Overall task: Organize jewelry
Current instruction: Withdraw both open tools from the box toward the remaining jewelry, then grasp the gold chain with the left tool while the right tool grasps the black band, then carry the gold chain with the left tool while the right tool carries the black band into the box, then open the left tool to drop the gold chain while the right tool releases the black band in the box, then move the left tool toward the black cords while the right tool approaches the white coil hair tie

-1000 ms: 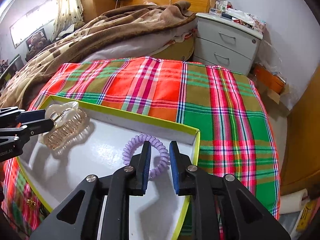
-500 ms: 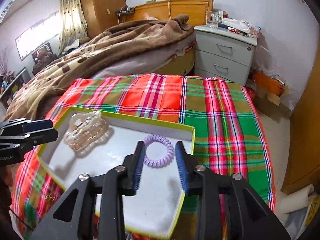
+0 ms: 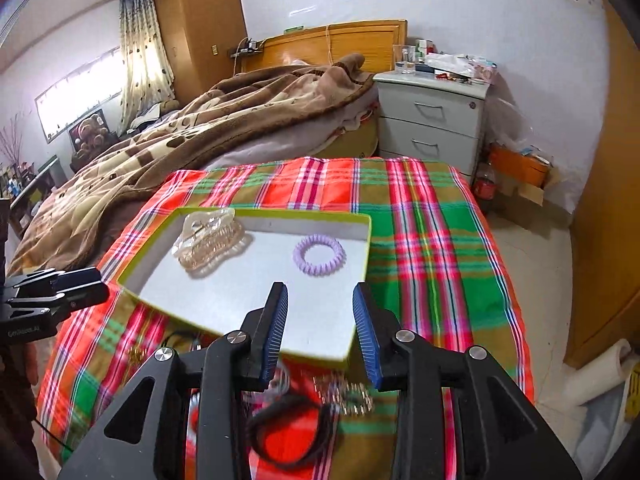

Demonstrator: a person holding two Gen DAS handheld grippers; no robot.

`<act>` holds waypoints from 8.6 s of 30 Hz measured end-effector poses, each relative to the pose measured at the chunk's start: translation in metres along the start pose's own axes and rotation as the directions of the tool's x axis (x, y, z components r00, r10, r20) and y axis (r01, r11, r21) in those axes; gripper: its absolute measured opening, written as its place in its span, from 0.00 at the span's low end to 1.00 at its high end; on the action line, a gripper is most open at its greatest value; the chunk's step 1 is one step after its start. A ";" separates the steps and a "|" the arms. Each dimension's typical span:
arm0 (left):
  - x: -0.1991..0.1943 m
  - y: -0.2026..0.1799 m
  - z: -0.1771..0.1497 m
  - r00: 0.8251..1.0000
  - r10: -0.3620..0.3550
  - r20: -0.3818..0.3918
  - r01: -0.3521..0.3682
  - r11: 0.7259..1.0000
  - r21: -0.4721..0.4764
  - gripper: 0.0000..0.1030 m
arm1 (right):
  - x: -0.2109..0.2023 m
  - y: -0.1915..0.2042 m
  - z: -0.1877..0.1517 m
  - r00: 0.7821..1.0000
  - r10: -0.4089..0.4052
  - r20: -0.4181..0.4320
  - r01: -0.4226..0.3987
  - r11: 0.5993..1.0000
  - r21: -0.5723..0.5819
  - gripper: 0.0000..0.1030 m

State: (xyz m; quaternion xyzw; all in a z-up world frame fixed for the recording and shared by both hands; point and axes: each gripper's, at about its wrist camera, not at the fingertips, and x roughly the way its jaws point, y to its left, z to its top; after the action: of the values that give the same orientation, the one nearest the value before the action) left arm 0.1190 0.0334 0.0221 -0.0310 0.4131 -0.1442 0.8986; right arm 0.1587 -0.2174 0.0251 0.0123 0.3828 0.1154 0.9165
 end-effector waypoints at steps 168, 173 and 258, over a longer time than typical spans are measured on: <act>0.101 0.021 0.029 0.989 0.080 -0.123 -0.084 0.996 -0.030 0.18 | 0.143 -0.002 0.059 0.980 0.017 -0.197 -0.019 1.000 -0.008 0.10; 0.101 0.022 0.028 0.989 0.075 -0.125 -0.079 0.996 -0.033 0.19 | 0.144 -0.002 0.059 0.980 0.014 -0.198 -0.016 1.000 -0.006 0.10; 0.040 -0.001 -0.037 0.981 -0.141 -0.134 0.126 0.985 -0.116 0.43 | 0.023 0.021 -0.073 0.955 0.238 -0.176 -0.217 0.967 0.132 0.10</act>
State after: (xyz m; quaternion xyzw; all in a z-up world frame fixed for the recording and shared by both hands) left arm 0.1156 0.0236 -0.0318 -0.0967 0.4801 -0.1838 0.8523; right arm 0.1188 -0.1965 -0.0400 0.0963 0.4705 0.1993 0.8542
